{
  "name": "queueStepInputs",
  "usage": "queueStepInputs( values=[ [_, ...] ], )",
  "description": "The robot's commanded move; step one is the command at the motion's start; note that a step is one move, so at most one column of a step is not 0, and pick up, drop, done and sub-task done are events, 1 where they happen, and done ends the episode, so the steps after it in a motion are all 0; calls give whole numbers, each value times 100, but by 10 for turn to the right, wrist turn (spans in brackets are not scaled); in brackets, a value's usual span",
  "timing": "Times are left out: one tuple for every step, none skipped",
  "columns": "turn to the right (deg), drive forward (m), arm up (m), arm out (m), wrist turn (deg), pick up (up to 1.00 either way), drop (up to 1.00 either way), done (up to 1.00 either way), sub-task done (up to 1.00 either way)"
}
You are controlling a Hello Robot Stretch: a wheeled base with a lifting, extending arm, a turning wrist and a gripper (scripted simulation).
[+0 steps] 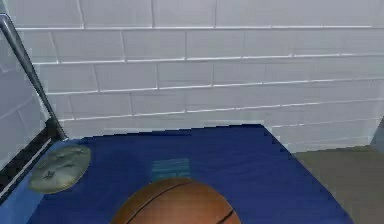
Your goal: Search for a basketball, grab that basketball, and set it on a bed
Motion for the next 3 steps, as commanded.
queueStepInputs(
  values=[
    [450,0,0,0,0,0,0,0,0],
    [450,0,0,0,0,0,0,0,0],
    [330,0,0,0,0,0,0,0,0]
  ],
)
